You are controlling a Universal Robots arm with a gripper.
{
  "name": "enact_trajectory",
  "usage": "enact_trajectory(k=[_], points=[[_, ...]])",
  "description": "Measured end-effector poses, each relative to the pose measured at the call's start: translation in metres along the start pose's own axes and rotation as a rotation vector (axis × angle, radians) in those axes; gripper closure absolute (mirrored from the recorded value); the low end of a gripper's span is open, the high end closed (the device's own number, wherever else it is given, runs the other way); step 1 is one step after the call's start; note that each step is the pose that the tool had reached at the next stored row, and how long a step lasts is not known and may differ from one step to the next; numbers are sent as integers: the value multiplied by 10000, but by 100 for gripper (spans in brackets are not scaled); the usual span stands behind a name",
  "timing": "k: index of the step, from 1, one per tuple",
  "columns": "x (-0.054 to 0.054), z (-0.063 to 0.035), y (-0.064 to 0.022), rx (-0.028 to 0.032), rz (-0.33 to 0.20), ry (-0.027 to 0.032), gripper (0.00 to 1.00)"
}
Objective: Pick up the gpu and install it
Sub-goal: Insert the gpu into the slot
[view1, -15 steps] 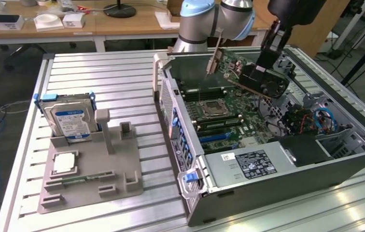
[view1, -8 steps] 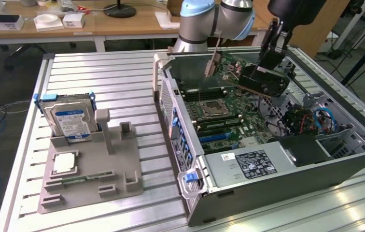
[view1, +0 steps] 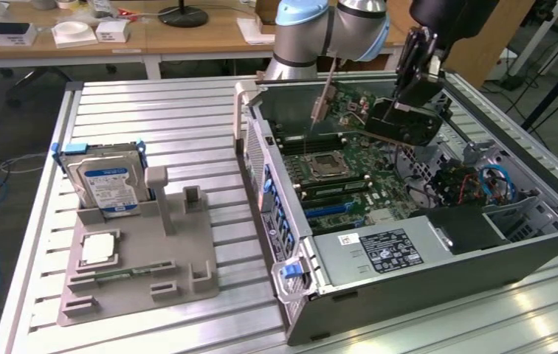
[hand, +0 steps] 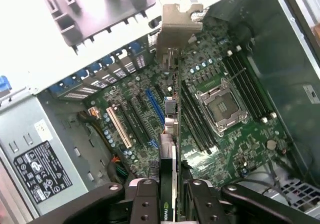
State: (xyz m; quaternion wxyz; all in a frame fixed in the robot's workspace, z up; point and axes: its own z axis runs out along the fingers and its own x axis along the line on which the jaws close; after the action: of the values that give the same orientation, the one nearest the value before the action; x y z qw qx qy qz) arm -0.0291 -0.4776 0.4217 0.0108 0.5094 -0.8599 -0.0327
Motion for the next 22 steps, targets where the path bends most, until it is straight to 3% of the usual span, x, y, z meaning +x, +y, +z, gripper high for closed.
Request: enact_trajectory(k=[12, 22], points=[[-2, 5, -4, -27, -1803, 121, 74], [-5, 92, -17, -53, -3588, 241, 74]])
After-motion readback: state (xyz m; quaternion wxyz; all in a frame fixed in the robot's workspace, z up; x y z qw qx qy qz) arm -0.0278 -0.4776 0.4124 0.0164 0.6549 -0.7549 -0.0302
